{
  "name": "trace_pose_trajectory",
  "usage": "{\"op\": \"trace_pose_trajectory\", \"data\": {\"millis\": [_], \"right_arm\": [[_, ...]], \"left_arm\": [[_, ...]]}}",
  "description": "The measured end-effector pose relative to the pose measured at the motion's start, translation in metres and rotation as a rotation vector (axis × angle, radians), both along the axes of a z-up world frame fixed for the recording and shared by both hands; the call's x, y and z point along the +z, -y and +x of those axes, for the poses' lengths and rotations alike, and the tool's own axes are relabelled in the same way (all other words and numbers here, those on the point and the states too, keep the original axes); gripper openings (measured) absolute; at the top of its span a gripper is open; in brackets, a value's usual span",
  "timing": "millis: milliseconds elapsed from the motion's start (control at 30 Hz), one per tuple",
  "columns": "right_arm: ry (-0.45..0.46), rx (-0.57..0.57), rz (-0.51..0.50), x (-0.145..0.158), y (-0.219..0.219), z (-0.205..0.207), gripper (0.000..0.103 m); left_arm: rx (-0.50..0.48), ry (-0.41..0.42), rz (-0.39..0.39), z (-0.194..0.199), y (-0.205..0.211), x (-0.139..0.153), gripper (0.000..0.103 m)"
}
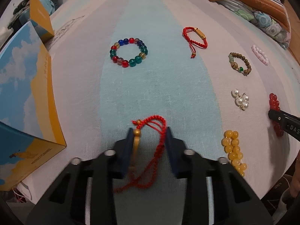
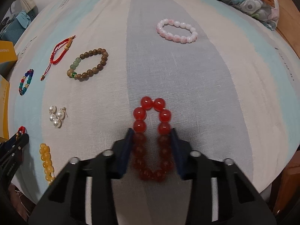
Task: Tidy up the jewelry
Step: 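Grasp the red bead bracelet with the right tool while the left tool grasps the red cord bracelet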
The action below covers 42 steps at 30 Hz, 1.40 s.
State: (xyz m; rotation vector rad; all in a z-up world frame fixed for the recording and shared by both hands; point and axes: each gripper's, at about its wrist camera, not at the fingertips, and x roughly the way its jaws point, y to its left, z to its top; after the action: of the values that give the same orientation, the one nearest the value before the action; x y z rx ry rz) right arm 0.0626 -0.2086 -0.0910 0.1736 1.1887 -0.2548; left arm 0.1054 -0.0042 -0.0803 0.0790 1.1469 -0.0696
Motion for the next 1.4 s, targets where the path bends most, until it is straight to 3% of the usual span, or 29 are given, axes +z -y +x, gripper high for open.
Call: {"op": "trace_pose_trajectory", "data": {"millis": [33,100,167,600,967,1400], "right_arm": [[0.001,-0.005,0.001,0.001,0.001,0.0,0.026],[0.008,-0.016,0.015,0.0,0.005,0.0,0.026],[0.022,-0.025,0.022,0.001,0.006,-0.002,0.013],[0.122,-0.039,0.026,0.024,0.015,-0.016,0.013],[0.159,-0.028,0.028,0.033,0.011,-0.021,0.013],[0.238,0.013,0.02,0.081,-0.023,-0.021,0.013]], "left_arm": [[0.004,-0.001,-0.001,0.0,-0.001,0.001,0.011],[0.007,-0.001,-0.021,-0.001,-0.003,0.003,0.009],[0.007,0.006,-0.042,-0.002,-0.006,0.005,0.009],[-0.001,0.071,-0.133,-0.012,-0.01,0.021,0.009],[-0.018,0.117,-0.133,-0.015,-0.004,0.03,0.009],[-0.005,0.172,-0.156,-0.021,-0.016,0.085,0.009]]}}
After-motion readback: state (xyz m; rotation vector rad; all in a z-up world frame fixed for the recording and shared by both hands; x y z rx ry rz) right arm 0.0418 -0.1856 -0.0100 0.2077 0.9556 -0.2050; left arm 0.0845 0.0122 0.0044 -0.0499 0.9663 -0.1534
